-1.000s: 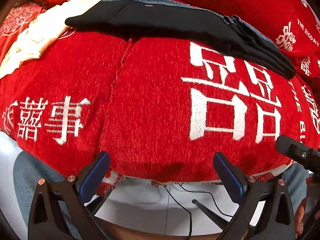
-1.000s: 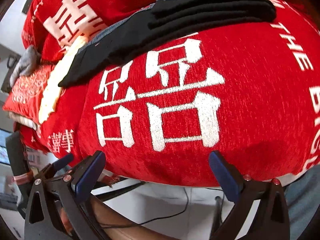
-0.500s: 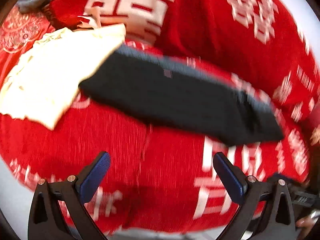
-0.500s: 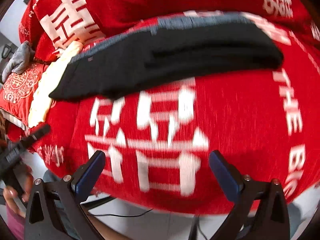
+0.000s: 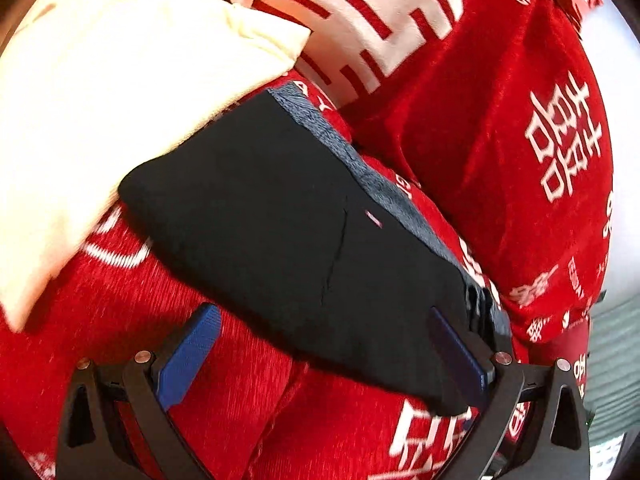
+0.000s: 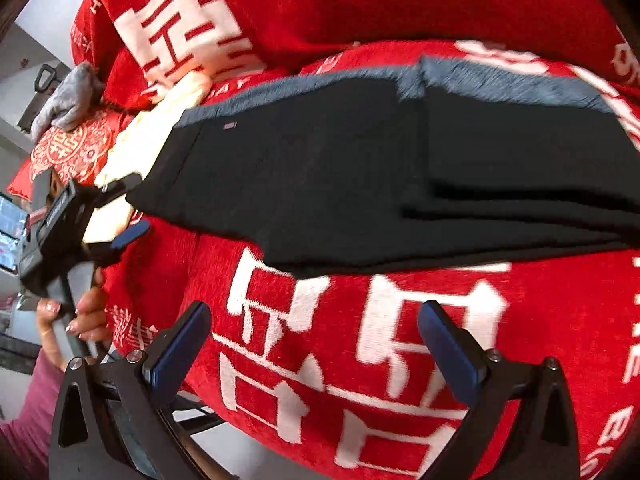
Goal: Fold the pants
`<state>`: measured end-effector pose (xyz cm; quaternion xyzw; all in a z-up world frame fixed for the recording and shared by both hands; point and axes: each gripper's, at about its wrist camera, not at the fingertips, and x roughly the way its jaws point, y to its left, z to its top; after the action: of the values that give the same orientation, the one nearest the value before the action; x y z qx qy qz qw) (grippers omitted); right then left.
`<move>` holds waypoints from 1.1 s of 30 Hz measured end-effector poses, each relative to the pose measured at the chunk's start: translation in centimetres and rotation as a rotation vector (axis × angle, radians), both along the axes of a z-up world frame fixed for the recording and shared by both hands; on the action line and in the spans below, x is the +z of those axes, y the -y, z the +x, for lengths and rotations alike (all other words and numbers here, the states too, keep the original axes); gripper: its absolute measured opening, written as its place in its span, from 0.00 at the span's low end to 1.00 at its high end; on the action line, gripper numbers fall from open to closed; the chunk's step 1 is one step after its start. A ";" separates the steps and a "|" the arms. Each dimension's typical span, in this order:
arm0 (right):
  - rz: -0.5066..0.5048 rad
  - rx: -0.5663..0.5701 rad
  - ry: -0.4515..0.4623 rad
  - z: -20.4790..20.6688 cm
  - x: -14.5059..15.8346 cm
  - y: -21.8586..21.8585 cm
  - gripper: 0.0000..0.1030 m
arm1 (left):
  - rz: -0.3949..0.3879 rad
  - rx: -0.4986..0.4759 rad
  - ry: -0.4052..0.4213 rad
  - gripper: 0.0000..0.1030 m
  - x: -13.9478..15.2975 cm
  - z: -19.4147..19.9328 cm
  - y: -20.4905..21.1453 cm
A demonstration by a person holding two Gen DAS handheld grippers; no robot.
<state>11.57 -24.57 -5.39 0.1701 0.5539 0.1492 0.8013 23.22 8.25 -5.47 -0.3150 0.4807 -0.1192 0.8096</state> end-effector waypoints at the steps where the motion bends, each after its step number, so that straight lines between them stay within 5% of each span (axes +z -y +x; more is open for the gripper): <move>1: 0.012 0.006 -0.005 0.1 -0.3 -0.1 1.00 | -0.004 0.005 -0.002 1.00 -0.2 0.4 0.1; 7: 0.042 0.018 0.003 0.7 -0.3 -0.3 1.00 | 0.044 0.027 0.014 1.00 -0.6 1.7 1.2; 12: 0.027 0.018 0.009 1.5 0.0 0.0 1.00 | 0.188 0.057 0.028 0.98 -0.4 1.9 3.4; 14: 0.014 0.017 0.017 1.9 0.6 0.2 1.00 | 0.264 0.102 0.027 0.79 -0.1 1.8 3.7; 16: 0.003 0.015 0.034 2.4 1.7 0.6 1.00 | 0.348 0.120 0.005 0.49 -0.1 1.9 3.7; 19: -0.014 0.014 0.063 3.6 3.5 1.1 1.00 | 0.474 0.081 0.055 0.42 0.3 1.3 4.6; 22: -0.033 0.033 0.075 5.9 5.4 0.8 1.00 | 0.721 0.002 0.147 0.39 0.9 0.3 7.6; 27: -0.066 0.200 0.110 10.9 9.6 -3.9 1.00 | 0.894 -0.026 0.208 0.39 0.7 -0.5 9.4; 33: -0.151 0.513 0.098 16.4 13.4 -15.5 1.00 | 1.136 -0.087 0.295 0.39 -0.1 -1.7 12.2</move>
<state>27.97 -9.04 8.05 -0.0434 0.5490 0.3136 0.7735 21.49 -3.96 -5.55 0.2083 0.3638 0.0813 0.9042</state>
